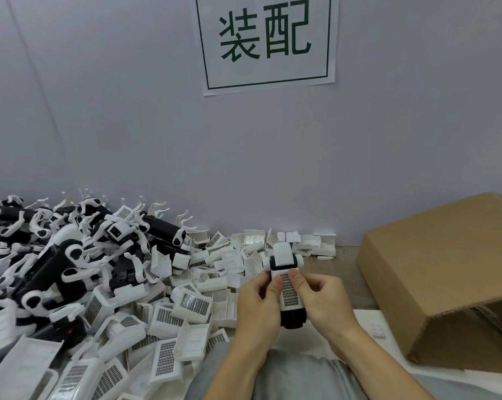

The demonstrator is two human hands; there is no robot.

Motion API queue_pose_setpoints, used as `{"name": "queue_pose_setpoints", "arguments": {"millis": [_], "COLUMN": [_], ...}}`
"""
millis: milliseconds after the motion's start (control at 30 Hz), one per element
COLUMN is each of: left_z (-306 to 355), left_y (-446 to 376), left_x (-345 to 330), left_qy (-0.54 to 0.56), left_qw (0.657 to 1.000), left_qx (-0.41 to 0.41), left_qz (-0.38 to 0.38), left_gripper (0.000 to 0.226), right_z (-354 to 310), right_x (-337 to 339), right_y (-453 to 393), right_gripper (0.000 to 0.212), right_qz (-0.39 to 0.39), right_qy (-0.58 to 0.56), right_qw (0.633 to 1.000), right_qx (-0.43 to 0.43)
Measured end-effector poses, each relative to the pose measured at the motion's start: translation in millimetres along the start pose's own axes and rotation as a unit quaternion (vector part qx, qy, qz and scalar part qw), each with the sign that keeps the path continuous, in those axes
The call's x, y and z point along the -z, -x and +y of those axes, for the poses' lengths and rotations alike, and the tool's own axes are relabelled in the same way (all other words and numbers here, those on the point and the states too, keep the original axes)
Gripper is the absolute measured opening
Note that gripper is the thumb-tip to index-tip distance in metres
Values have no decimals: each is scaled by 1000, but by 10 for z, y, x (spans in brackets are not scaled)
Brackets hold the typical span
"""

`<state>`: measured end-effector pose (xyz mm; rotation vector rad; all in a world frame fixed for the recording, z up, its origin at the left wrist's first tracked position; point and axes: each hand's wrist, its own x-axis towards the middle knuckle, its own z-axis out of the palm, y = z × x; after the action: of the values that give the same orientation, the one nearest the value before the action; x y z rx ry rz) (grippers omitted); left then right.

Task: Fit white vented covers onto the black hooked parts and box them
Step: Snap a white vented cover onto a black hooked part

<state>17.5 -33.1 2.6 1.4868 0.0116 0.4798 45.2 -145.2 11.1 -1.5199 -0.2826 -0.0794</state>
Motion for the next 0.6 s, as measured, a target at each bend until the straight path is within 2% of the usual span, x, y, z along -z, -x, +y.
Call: {"name": "queue_pose_setpoints", "arguments": {"millis": [100,167,267,433,600], "left_z": [13,7,-4,-33,2], "left_y": [-8,-22,-40,-34,-31], "left_x": [-2,-5,8,28,34], "left_qy": [49,79,117,1,3], "left_qw": [998,995,989,999,999], "left_qx": [32,60,90,33,28], "left_qz": [3,16,21,24,43], "left_gripper": [22,25,27,16,11], "right_z": [4,-7,20,47,63], "right_x": [-26,-31,-18,8,-13], "right_y": [3,6,0,-20,-27], "right_gripper": [29,28,19,17,17], "right_qz": [2,-25,-46,-25,-23], "right_qy": [-28,-48,4,61,63], "right_qw": [1000,998,999,997,997], "right_qx": [4,-11,-2,35,49]}}
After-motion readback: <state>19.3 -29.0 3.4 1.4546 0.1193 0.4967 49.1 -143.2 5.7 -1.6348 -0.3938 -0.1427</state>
